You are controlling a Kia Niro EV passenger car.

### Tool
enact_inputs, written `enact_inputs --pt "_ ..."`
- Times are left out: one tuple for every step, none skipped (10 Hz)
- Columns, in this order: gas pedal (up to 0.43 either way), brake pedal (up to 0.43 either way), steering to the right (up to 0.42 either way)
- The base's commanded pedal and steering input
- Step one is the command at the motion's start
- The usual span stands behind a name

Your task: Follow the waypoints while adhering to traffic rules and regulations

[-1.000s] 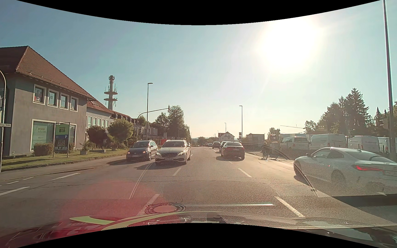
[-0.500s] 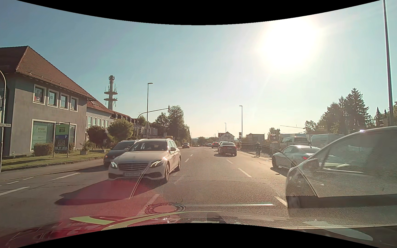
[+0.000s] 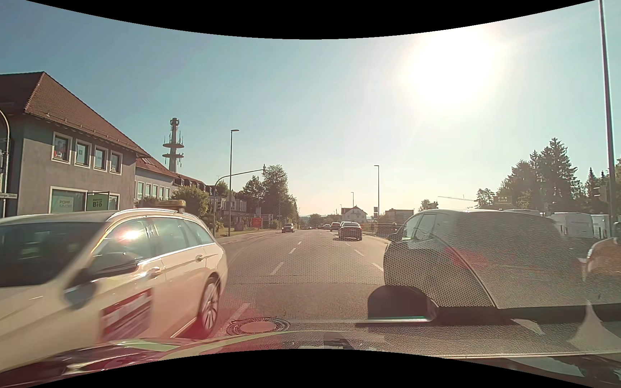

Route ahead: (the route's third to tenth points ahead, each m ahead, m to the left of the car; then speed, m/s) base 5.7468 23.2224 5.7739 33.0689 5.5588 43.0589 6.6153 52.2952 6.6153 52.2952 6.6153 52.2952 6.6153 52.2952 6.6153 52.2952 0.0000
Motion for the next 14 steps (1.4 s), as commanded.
enact_inputs --pt "0.000 0.244 -0.008" --pt "0.000 0.244 -0.008" --pt "0.000 0.244 -0.008" --pt "0.000 0.244 -0.008" --pt "0.000 0.244 -0.008" --pt "0.000 0.244 -0.008" --pt "0.000 0.244 -0.008" --pt "0.000 0.244 -0.008" --pt "0.000 0.244 -0.008" --pt "0.000 0.244 -0.008" --pt "0.000 0.244 -0.008" --pt "0.000 0.244 -0.008" --pt "0.000 0.244 -0.008" --pt "0.000 0.244 -0.008"
